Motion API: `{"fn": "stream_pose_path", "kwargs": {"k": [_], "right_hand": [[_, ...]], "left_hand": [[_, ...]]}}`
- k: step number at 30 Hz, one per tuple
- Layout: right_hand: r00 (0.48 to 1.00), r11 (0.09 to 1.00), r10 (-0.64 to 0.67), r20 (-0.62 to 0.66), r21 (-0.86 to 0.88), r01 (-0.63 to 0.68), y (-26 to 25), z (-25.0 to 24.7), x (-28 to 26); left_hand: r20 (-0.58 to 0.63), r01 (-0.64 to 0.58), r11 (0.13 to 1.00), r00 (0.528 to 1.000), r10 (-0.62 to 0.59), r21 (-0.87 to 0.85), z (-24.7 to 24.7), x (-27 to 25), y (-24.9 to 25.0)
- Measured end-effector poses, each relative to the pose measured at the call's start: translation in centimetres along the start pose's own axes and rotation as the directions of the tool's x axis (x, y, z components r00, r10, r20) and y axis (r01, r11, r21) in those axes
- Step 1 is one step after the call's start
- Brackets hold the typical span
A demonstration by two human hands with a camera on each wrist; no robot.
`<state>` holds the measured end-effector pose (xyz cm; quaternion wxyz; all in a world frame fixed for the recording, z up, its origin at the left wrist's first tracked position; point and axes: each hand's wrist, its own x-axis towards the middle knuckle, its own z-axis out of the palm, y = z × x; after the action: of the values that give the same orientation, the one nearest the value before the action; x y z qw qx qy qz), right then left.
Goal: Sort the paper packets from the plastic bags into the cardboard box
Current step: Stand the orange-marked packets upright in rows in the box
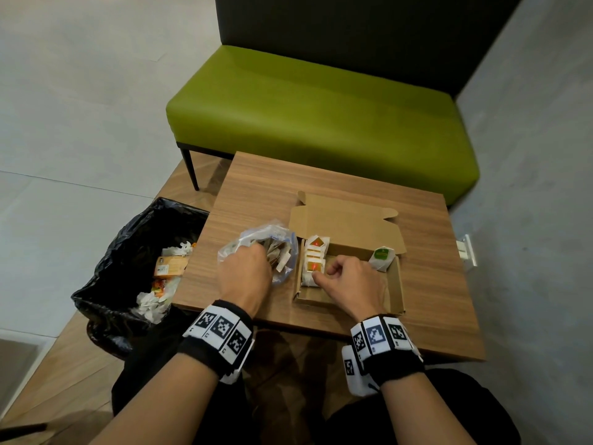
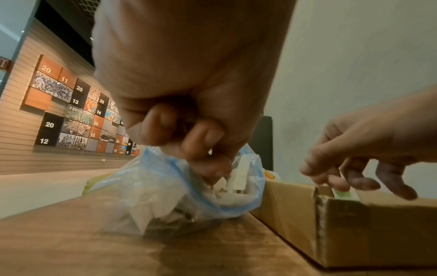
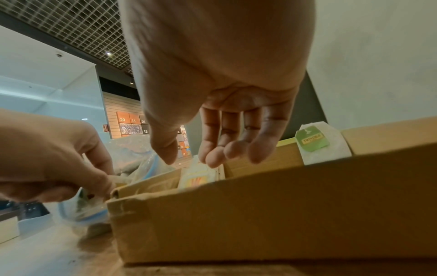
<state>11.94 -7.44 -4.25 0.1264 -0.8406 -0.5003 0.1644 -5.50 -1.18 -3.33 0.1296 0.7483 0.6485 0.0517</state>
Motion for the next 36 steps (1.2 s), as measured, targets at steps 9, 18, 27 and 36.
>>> {"fn": "stream_pose_path", "kwargs": {"k": [9, 18, 27, 36], "right_hand": [[0.924, 0.911, -0.361, -0.128, 0.164, 0.379, -3.3, -1.8, -0.9], [0.864, 0.849, -0.498, -0.075, 0.159, 0.504, -5.7, -2.8, -0.7], [0.972, 0.712, -0.234, 0.01, 0.683, 0.164, -1.3, -2.9, -1.7], [0.956, 0.956, -0.064, 0.287, 0.291, -0.024, 2.1, -1.5, 0.7]], "left_hand": [[-0.15, -0.244, 0.969, 0.96, 0.236, -0.039, -3.4, -1.2, -1.4], [-0.323, -0.526, 0.841, 0.824, 0.465, -0.13, -5.9, -1.7, -1.7], [-0.058, -0.25, 0.683, 0.955, 0.291, -0.686, -2.2, -2.2, 0.3], [0.129, -0.165, 0.866, 0.959, 0.253, -0.471, 1.6, -4.2, 1.2]]}}
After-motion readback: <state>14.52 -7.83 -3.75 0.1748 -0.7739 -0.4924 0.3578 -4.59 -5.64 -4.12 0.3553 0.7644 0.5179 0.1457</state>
